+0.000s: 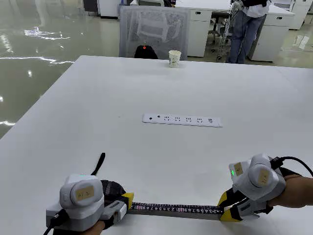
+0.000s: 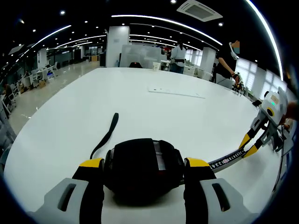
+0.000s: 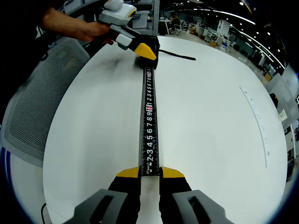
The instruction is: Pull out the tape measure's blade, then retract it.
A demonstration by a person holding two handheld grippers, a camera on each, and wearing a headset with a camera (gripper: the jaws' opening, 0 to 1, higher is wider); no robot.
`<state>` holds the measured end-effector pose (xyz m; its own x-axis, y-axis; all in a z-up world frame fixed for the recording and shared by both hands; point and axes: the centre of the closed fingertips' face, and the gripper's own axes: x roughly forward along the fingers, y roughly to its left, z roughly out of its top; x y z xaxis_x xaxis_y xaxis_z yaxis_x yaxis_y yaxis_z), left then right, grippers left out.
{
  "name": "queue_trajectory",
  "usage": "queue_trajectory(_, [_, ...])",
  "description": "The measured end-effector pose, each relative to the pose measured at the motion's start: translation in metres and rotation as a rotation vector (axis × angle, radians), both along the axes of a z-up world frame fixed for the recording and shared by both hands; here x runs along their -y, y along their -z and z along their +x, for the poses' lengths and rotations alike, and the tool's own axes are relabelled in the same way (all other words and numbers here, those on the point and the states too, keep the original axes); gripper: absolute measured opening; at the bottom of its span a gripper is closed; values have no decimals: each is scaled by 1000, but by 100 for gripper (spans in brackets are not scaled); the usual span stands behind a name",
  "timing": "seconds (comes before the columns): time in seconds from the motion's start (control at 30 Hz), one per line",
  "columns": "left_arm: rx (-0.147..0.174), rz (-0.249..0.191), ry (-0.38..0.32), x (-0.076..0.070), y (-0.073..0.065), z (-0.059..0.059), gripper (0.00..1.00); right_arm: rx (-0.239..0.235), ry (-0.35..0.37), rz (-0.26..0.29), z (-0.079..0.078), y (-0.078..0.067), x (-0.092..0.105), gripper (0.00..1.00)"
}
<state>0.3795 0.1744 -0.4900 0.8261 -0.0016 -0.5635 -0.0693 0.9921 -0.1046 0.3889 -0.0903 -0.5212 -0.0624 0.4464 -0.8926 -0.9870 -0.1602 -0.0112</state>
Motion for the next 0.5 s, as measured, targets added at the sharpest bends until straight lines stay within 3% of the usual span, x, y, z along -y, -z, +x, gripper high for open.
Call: queue_trajectory(0.5, [-15,11,4,0,1,0,64,-1,-2,-7,0,0,0,10])
